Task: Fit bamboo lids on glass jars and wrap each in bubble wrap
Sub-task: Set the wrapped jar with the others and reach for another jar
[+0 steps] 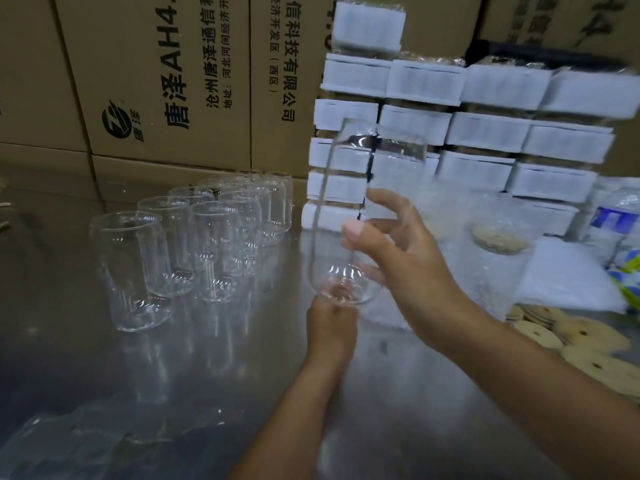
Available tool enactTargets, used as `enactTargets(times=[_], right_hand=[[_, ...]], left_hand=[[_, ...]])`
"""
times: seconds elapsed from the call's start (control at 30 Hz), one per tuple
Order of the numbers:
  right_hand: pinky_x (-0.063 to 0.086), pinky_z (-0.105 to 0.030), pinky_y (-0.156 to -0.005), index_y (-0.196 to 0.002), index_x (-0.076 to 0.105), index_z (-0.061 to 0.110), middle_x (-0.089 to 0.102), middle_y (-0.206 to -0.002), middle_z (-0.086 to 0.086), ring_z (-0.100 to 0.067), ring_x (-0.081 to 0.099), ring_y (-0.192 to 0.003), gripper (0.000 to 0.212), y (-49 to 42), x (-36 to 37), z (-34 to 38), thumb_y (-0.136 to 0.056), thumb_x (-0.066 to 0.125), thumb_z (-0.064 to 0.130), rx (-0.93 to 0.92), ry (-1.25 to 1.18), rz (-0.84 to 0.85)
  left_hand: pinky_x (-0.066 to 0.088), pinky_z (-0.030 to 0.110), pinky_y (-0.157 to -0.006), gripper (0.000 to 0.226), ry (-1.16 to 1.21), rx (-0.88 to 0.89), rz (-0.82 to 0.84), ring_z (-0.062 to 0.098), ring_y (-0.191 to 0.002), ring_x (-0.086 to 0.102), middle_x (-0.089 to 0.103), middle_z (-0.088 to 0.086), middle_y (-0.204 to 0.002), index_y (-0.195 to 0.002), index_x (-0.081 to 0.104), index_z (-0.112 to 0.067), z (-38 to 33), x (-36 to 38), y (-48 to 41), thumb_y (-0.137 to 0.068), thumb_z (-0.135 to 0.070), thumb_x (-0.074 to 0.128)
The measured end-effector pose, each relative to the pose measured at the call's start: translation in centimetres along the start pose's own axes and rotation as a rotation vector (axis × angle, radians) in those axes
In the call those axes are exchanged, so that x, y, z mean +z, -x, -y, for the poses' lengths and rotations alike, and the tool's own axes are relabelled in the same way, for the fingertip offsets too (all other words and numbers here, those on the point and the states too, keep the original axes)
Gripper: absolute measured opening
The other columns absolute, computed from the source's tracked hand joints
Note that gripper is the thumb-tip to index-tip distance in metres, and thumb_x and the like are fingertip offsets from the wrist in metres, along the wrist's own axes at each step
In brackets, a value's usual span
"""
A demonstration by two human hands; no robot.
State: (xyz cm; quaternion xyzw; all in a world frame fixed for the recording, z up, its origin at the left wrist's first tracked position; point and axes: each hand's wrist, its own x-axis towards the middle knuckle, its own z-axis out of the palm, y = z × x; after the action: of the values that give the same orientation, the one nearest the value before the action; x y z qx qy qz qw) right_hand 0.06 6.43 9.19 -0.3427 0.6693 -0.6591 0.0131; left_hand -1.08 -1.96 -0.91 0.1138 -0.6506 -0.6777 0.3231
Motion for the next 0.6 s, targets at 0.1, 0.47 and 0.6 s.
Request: enactTargets(times=[0.1,0.47,0.6], right_hand=[[0.054,-0.027,-0.082,-0.114,0.046,0.049,0.056,-0.109,0.005,-0.005,0.066,-0.095,0.065,1.8,-4.1,-0.9,-0.059,0.078,0.061,0.044,0.065,-0.068],[0.048,-0.018,-0.083,-0.123,0.051,0.034,0.062,-0.115,-0.001,-0.009,0.063,-0.106,0.071,6.4,-10.5,-4.5,-0.058,0.076,0.048,0.208,0.115,-0.084],[0.044,-0.013,-0.078,-0.126,0.041,0.042,0.064,-0.111,0.009,0.002,0.057,-0.109,0.08,7.6,-12.3,-4.4,-0.053,0.066,0.064,0.154,0.223,-0.065]], left_hand=[[0.047,0.031,-0.072,0.022,0.105,0.055,-0.024,0.015,-0.074,0.056,0.061,0.0,-0.079,-0.085,0.056,-0.019,0.1,0.1,-0.3,-0.097,-0.002,0.047],[0.05,0.026,-0.094,0.092,0.122,-0.003,0.494,0.013,-0.104,0.066,0.067,-0.007,-0.111,-0.11,0.056,-0.034,-1.9,4.3,4.0,-0.042,-0.095,0.052],[0.053,0.026,-0.088,0.117,0.148,0.024,0.531,0.011,-0.104,0.067,0.067,-0.006,-0.106,-0.12,0.051,-0.029,-2.6,5.9,5.7,-0.022,-0.091,0.065]])
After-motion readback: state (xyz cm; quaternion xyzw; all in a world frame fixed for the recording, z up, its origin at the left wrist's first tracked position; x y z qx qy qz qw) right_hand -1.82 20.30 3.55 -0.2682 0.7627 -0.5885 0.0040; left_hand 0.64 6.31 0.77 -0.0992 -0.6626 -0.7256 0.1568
